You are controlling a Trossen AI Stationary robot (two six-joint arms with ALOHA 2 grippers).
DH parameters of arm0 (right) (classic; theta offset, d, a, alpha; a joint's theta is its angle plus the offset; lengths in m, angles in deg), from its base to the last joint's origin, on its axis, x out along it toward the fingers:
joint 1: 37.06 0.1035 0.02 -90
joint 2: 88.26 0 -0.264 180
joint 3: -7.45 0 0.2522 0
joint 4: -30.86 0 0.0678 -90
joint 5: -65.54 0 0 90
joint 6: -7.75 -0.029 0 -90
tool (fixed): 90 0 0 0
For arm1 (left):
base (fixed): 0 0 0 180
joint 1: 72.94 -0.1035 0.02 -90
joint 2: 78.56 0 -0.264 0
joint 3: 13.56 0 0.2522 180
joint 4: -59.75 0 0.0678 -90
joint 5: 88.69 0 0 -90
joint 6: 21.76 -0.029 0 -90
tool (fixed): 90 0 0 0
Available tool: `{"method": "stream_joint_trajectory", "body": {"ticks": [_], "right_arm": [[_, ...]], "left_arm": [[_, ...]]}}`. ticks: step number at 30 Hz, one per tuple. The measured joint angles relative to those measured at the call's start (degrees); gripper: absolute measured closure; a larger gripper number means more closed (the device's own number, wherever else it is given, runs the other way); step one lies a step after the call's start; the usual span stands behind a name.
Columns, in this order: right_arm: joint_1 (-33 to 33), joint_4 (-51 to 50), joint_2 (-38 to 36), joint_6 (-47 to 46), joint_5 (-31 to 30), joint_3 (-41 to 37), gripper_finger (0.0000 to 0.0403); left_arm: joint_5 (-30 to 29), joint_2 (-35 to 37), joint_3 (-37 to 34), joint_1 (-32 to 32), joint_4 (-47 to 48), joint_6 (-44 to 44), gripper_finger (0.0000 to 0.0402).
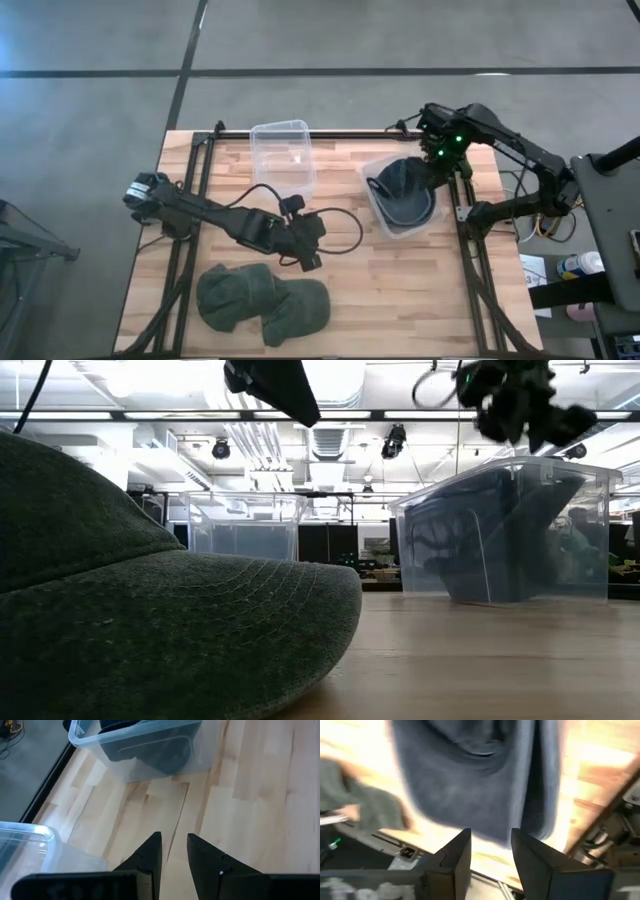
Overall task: Pick & Place hat
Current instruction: Put the left green cap into the left transparent bin
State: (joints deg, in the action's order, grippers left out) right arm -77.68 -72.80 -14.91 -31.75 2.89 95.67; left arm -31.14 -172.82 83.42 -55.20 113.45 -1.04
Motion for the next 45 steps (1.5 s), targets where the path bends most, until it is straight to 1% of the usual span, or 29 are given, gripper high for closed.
{"method": "stream_joint_trajectory", "body": {"ticks": [4, 6, 8, 11, 14, 17, 19, 20, 23, 25, 26, 28, 31, 33, 36, 38, 41, 45], "right_arm": [[0.0, 0.04, -2.16, -0.03, 0.61, 6.18, 0.0267], [0.49, 0.05, -3.97, 0.32, -1.38, 8.99, 0.0268], [2.38, 0.02, -6.21, -0.25, -4.6, 10.78, 0.0268], [7.92, 0.96, -9.47, -4.66, -7.28, 10.78, 0.0268], [15.71, 4.7, -12.22, -11.04, -7.93, 8.34, 0.0268], [24.6, 12.67, -13.86, -17.72, -8.05, 4.95, 0.0268], [30.58, 19.53, -14.1, -22.09, -8.1, 2.19, 0.0268], [33.34, 23.15, -14.04, -23.95, -8.1, 0.8, 0.0268], [41.29, 35.01, -12.82, -28.42, -8.1, -3.36, 0.0268], [45.71, 43.04, -11.22, -30.68, -9.4, -5.88, 0.0268], [47.47, 46.99, -10.23, -31.27, -10.17, -7.14, 0.0268], [50.21, 54.55, -8.03, -32.23, -11.16, -9.42, 0.0268], [52.17, 65.29, -4.23, -32.51, -11.28, -12.45, 0.0268], [52.42, 70.19, -1.4, -32.55, -11.25, -14.1, 0.0268], [52.35, 76.45, 2.61, -32.33, -10.47, -16.03, 0.0268], [52.11, 79.65, 4.92, -32.29, -9.61, -16.92, 0.0268], [52.09, 80.95, 8.67, -32.51, -8.99, -17.25, 0.0268], [52.04, 82.03, 14.46, -32.6, -6.37, -16.21, 0.0268]], "left_arm": [[0.11, 0.94, 0.0, 0.0, 3.8, -2.63, 0.0317], [0.17, 1.75, 0.0, 0.04, 6.91, -3.44, 0.0317], [0.93, 2.64, 0.0, 0.34, 10.85, -4.25, 0.0317], [4.98, 3.36, 0.0, 0.72, 19.77, -5.07, 0.0317], [11.8, 3.41, -0.02, 0.91, 28.52, -3.45, 0.0317], [19.22, 3.46, -0.07, 1.07, 34.55, -0.01, 0.0317], [24.95, 3.46, -0.22, 1.09, 37.01, 2.43, 0.0317], [26.88, 3.46, -0.51, 1.14, 37.41, 4.03, 0.0317], [28.68, 3.48, -2.31, 1.63, 37.89, 8.63, 0.0317], [29.51, 3.48, -3.97, 2.39, 38.34, 10.2, 0.0317], [30.85, 3.5, -4.94, 2.91, 38.53, 10.65, 0.0317], [34.94, 3.71, -7.15, 4.8, 38.85, 11.57, 0.0317], [41.82, 4.83, -10.44, 9.34, 38.93, 13.88, 0.0317], [43.21, 5.83, -12.61, 12.92, 38.44, 16.81, 0.0317], [43.76, 6.99, -16.19, 17.71, 35.26, 23.8, 0.0317], [45.15, 7.46, -18.82, 19.84, 31.18, 29.07, 0.0317], [47.88, 7.48, -22.51, 22.22, 22.39, 35.04, 0.0317], [47.69, 7.33, -27.41, 23.45, 8.21, 40.38, 0.0317]]}}
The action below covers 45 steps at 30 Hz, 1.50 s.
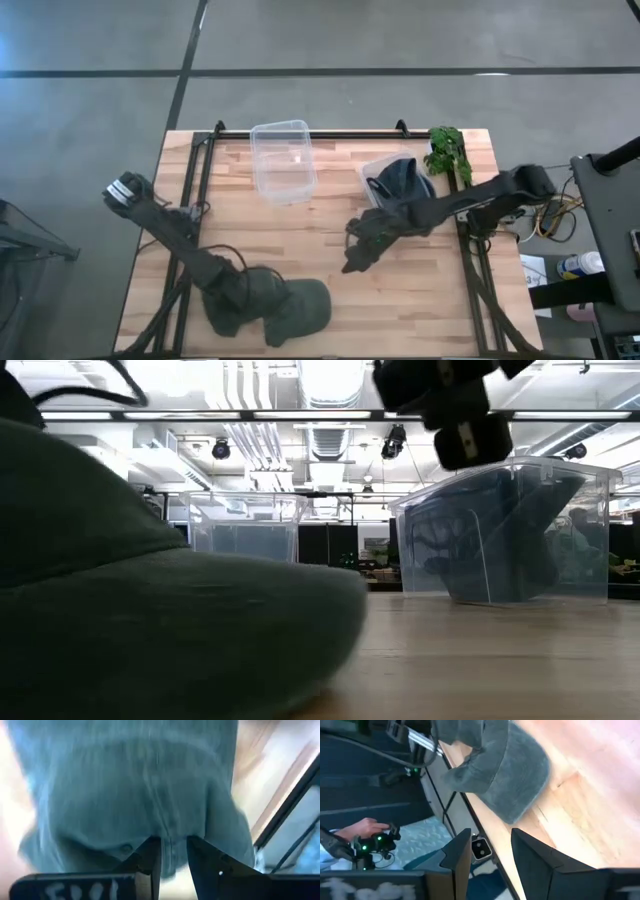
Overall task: Pick & Place hat
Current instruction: Put the left green cap into the left transparent bin
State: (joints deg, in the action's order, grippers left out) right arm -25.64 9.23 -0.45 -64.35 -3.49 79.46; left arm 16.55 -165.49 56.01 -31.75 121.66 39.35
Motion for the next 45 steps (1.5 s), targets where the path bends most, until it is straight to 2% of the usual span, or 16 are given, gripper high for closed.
{"method": "stream_joint_trajectory", "body": {"ticks": [2, 6, 14, 18, 22, 29, 40, 45], "right_arm": [[0.02, 0.05, 2.88, 0.38, 0.94, 1.23, 0.0268], [-0.48, 0.23, 8.25, 2.32, 0.29, 3.31, 0.0268], [-3.87, 9.14, 17.95, 2.83, -0.02, 6.69, 0.0268], [-4.13, 8.43, 21.56, 2.72, 2.41, 8.59, 0.0268], [-3.8, 8.69, 23.91, 1.68, 4.94, 9.85, 0.0268], [-3.69, 10.23, 28.38, 1.57, 6.42, 12.11, 0.0268], [-3.69, 11.74, 35.31, 5.54, 6.79, 20.3, 0.0268], [-3.62, 12.49, 37.35, 10.19, 7.94, 24.05, 0.0268]], "left_arm": [[-2.64, -0.21, -2.5, -0.37, -6.97, 1.14, 0.0317], [-11.8, -0.27, -6.1, -2.86, -17.47, 1.77, 0.0317], [-24.47, -0.22, -7.05, -5.19, -26.73, -2.56, 0.0317], [-23.87, 0.17, -3.81, -5.05, -25.64, -2.41, 0.0317], [-22.62, 0.3, -1.45, -3.71, -19.56, 1.29, 0.0317], [-22.6, 0.19, -4.41, -3.14, -18.96, 3.74, 0.0317], [-22.95, 0.16, -12.41, -3.21, -33.48, 4.09, 0.0317], [-27.18, 0.16, -14.66, -3.25, -38.16, 3.79, 0.0317]]}}
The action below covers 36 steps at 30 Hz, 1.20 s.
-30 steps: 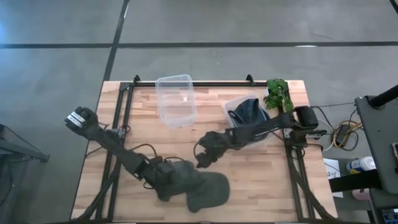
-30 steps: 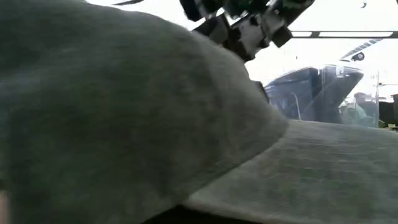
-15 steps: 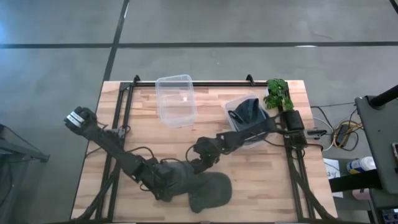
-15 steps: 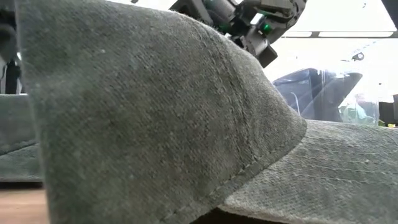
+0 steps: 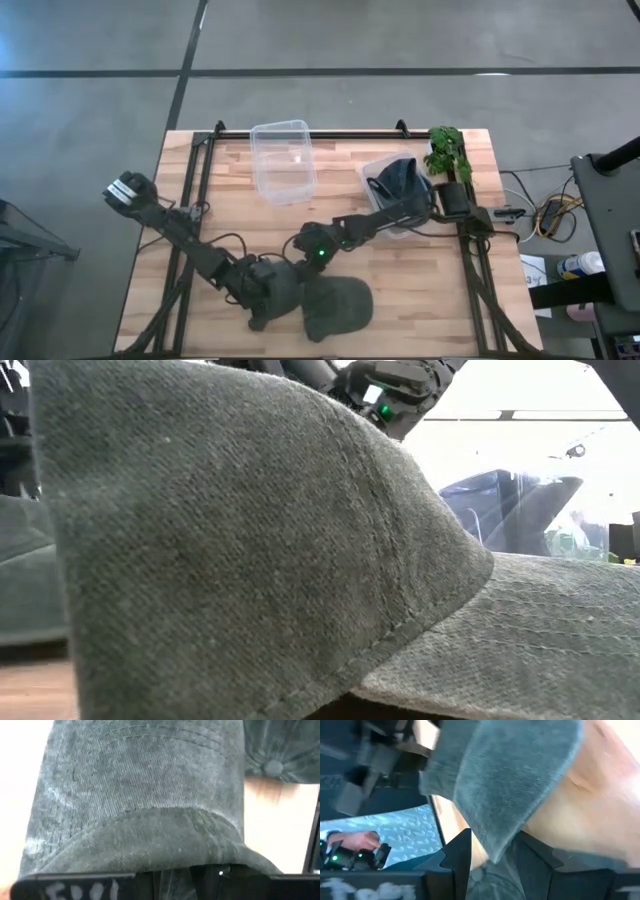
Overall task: Pick & Place hat
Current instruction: Put the left green cap into the left transparent bin
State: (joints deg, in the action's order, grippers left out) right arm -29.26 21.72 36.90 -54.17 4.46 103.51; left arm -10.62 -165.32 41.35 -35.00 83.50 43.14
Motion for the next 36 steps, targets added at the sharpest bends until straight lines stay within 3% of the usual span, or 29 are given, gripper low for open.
{"method": "stream_joint_trajectory", "body": {"ticks": [7, 12, 18, 20, 23, 28, 32, 34, 36], "right_arm": [[0.08, 0.73, 0.29, 6.45, 0.12, 3.61, 0.0268], [-0.05, -0.32, -0.79, 10.3, 2.46, 6.55, 0.028], [-0.56, -17.19, -6.11, 22.9, 0.7, 10.92, 0.0343], [-0.34, -26.63, -8.34, 30.99, -5.12, 13.32, 0.0377], [1.16, -39.32, -11.7, 44.74, -18.06, 19.01, 0.0387], [6.46, -55.55, -15.24, 72.55, -50.93, 28.05, 0.0388], [11.96, -56.54, -16.47, 98.65, -75.77, 30.17, 0.0388], [14.04, -56.3, -17.16, 109.06, -81.66, 30.26, 0.0389], [15.38, -57.39, -18.13, 109.9, -82.95, 30.4, 0.0389]], "left_arm": [[-8.84, 1.06, 3.07, -0.07, -1.52, -7.07, 0.0317], [-9.69, 4.02, 6.65, 0.15, 2.13, -12.51, 0.0317], [-10.89, 9.11, 9.57, 2.04, 17.13, -9.37, 0.0319], [-11.0, 11.34, 10.77, 2.8, 21.3, -7.32, 0.0319], [-13.56, 15.48, 12.41, 3.99, 25.26, -5.83, 0.0319], [-22.55, 23.17, 14.89, 4.92, 29.07, -3.33, 0.0319], [-33.32, 28.93, 15.82, 5.09, 30.06, -2.19, 0.0319], [-39.28, 31.6, 15.94, 5.04, 30.01, -2.15, 0.0319], [-44.69, 33.98, 15.93, 4.9, 30.68, -2.14, 0.0319]]}}
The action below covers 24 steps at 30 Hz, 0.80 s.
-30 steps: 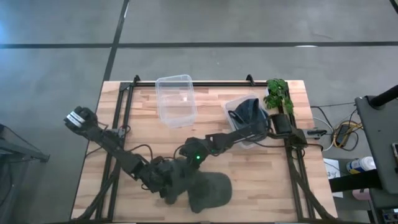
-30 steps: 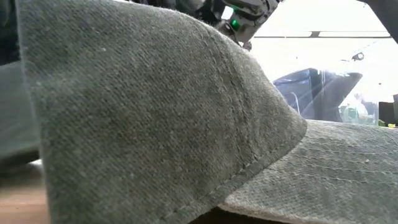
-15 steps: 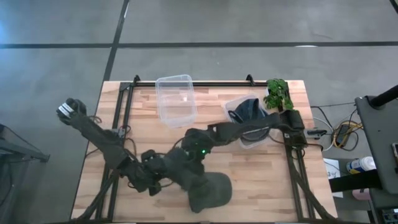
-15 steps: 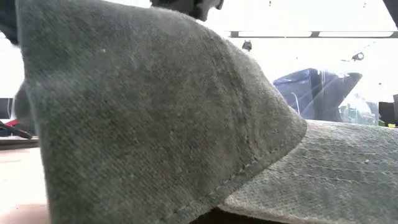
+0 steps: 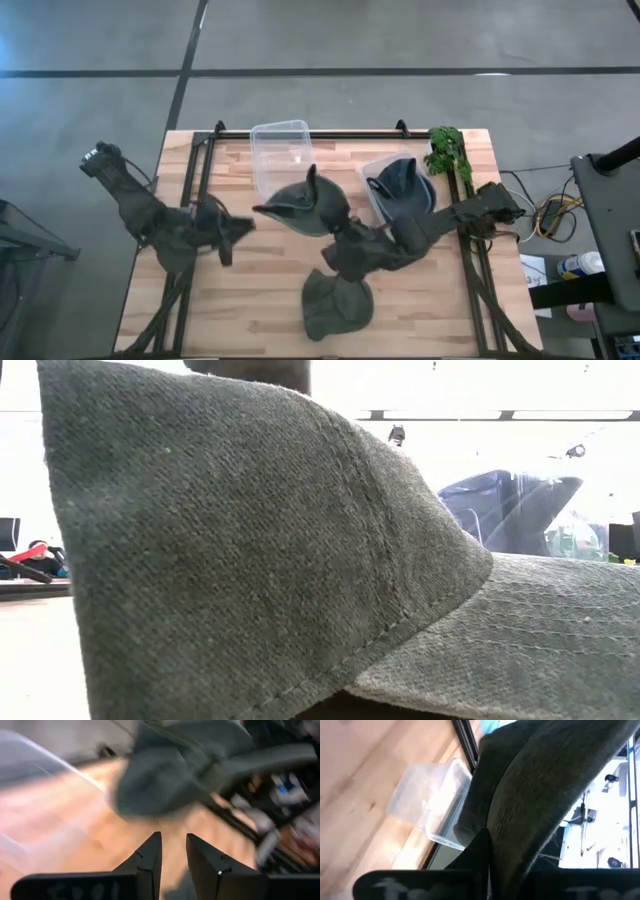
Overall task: Pick & Place hat
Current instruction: Put the left green cap into the left transparent bin
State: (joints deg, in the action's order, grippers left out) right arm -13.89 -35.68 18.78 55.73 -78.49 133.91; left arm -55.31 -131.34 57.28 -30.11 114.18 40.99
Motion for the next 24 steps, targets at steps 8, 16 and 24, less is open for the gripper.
{"method": "stream_joint_trajectory", "body": {"ticks": [8, 16, 24], "right_arm": [[6.56, -2.41, -3.02, 6.5, -6.2, -1.02, 0.0389], [9.53, 0.2, -2.81, 16.82, -2.03, -3.4, 0.0389], [9.6, 7.38, -2.65, 24.28, -1.85, -4.19, 0.039]], "left_arm": [[-8.71, 6.88, -0.05, -5.34, 9.22, 1.34, 0.032], [2.4, 6.2, -0.26, -20.43, 7.13, -4.11, 0.0319], [27.42, -3.06, -1.53, -26.91, -16.53, -14.62, 0.0319]]}}
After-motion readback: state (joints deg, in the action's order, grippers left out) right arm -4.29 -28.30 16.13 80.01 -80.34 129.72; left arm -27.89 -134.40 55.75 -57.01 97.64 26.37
